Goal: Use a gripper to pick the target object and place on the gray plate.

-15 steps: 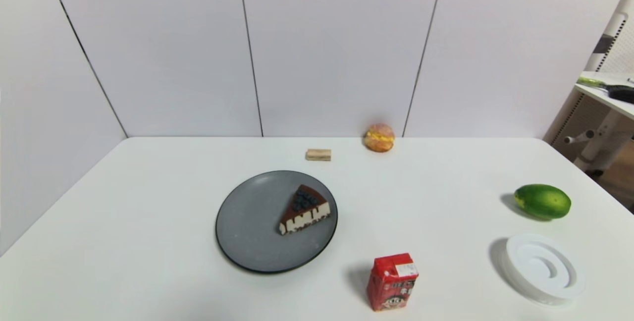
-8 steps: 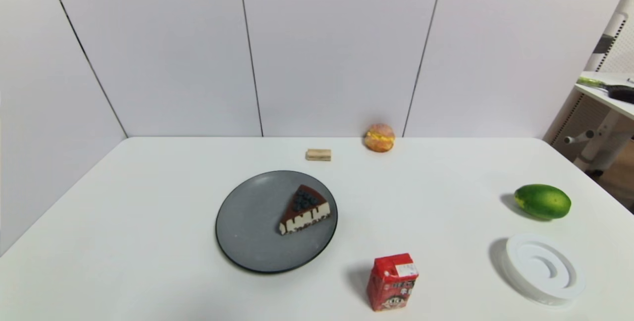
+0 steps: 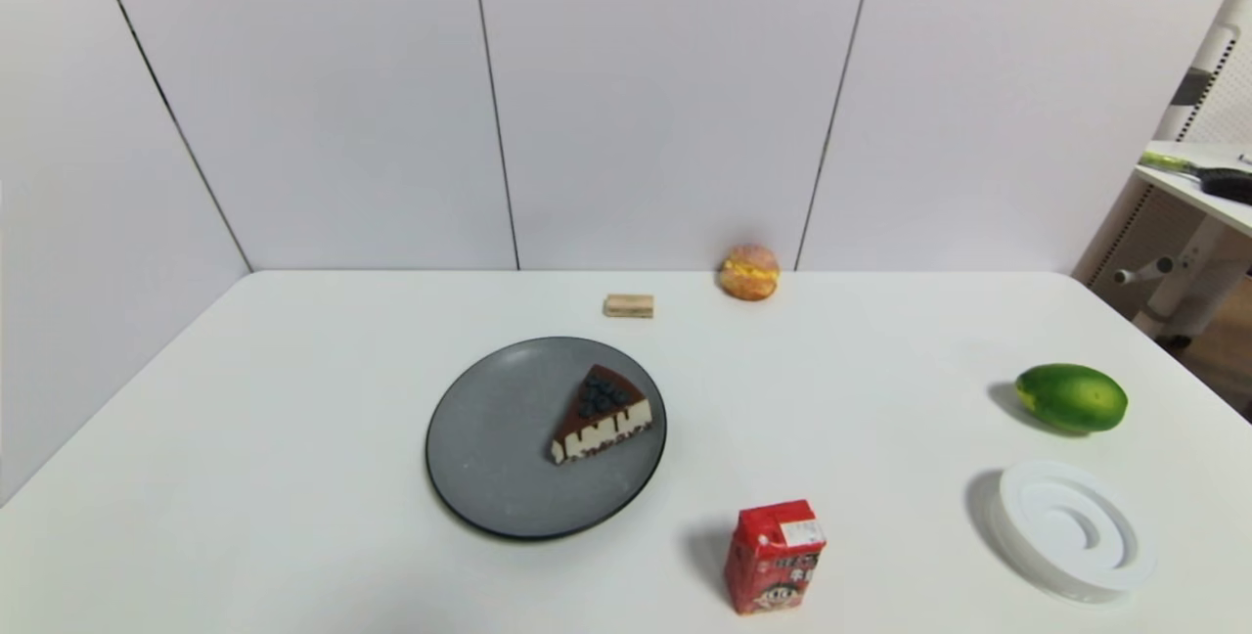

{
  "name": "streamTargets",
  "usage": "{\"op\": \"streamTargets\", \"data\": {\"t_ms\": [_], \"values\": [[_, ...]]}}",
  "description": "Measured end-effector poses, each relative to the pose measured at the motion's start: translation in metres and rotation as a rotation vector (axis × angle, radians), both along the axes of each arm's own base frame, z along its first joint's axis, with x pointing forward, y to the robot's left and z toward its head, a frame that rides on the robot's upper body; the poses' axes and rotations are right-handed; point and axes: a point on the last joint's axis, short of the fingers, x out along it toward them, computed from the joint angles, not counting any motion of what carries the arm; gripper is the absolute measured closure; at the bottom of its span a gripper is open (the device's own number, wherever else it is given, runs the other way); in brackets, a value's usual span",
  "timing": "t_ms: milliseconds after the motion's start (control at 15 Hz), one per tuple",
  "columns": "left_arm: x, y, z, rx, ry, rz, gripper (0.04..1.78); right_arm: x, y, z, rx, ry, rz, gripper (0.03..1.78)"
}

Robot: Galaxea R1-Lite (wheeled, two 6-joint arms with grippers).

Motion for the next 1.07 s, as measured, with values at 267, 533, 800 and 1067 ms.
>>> {"op": "streamTargets", "data": {"t_ms": [267,533,800,1067], "values": [[0.0000,0.0000,0.0000,0.000,0.000,0.000,0.13,-0.0030,-0.0003,-0.0067,0.072,-0.033,-0.020,0.11],[0.0000,0.0000,0.0000,0.000,0.000,0.000,0.13,-0.0037,-0.0004,-0.0069,0.072,-0.046,-0.024,0.11],[0.0000,0.0000,0.0000,0.000,0.000,0.000,0.13,-0.0037,-0.0007,-0.0070,0.044,-0.047,-0.037,0.11],[0.0000,0.0000,0.0000,0.000,0.000,0.000,0.13,-0.0035,-0.0007,-0.0075,0.100,-0.046,-0.039,0.11]]}}
